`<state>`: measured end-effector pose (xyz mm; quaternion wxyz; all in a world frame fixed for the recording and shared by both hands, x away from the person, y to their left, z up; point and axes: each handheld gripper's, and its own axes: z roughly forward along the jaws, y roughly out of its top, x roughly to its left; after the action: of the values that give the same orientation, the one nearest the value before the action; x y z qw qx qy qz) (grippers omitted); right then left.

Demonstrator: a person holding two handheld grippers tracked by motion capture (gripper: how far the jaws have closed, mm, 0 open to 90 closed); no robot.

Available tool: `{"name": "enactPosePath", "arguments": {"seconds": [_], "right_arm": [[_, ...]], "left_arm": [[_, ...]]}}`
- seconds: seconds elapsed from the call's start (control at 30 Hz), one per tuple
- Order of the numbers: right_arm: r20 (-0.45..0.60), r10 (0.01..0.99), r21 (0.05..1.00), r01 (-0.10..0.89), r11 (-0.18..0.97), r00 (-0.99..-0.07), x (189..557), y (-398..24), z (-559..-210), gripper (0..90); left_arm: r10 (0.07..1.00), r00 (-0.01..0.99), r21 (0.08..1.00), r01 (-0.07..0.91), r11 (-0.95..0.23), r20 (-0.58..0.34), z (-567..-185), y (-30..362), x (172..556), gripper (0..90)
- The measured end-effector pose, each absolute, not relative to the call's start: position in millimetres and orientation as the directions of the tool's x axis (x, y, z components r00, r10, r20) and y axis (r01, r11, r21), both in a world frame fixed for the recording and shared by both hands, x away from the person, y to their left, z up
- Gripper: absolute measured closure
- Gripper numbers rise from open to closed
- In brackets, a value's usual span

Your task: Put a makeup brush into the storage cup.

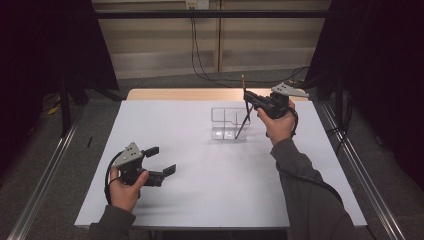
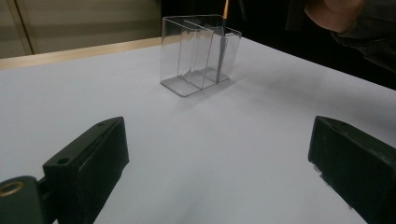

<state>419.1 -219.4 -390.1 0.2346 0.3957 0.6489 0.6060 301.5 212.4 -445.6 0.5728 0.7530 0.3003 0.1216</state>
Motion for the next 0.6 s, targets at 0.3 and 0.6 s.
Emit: {"name": "enactPosePath", "arguments": {"seconds": [0.3,0.6], "right_arm": [[0.18,0.801,0.972,0.231,-0.054,-0.571,423.0,-220.0,-394.1,84.1],[0.181,0.803,0.97,0.235,-0.053,-0.567,426.6,-221.2,-397.8,84.1]], "left_arm": [[0.599,0.786,0.936,0.311,-0.166,-0.155,-445.8,213.1,301.7,4.7],[0.596,0.786,0.936,0.316,-0.156,-0.166,-446.4,212.4,301.6,4.7]]}}
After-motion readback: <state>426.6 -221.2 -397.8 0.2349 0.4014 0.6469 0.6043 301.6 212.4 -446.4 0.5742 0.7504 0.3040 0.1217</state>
